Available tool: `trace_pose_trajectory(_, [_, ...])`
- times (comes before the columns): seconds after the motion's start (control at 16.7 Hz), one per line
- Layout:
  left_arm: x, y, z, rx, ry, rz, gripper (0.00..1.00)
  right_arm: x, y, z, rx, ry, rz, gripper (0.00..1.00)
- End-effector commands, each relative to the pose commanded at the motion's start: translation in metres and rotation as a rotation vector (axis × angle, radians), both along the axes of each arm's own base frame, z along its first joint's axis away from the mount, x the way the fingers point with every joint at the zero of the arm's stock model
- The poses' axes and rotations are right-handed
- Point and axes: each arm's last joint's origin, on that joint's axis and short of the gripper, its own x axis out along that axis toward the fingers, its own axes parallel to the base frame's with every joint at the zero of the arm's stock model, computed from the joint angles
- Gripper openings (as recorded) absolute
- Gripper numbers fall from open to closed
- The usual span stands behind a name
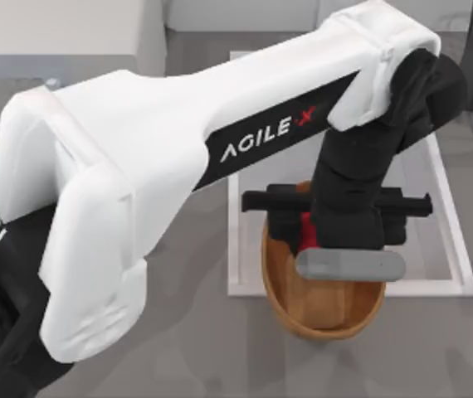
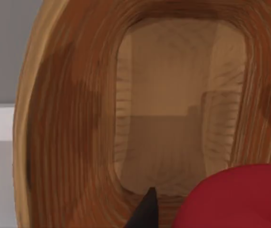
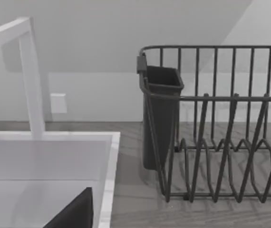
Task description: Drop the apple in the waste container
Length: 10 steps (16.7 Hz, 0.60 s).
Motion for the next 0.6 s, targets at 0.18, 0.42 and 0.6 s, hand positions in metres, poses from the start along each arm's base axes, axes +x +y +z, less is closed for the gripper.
trace_pose_trajectory(0.18, [0.0000,0.0000,0.0000,0.000,0.000,0.000,0.90,0.0000,0.0000,0.0000,0.000,0.000,0.000,1.00])
trace_pose_trajectory(0.42, [0.0000,0.0000,0.0000,0.000,0.000,0.000,1.00,0.0000,0.0000,0.0000,0.000,0.000,0.000,1.00])
trace_pose_trajectory(0.6, [0.0000,0.0000,0.0000,0.000,0.000,0.000,1.00,0.0000,0.0000,0.0000,0.000,0.000,0.000,1.00])
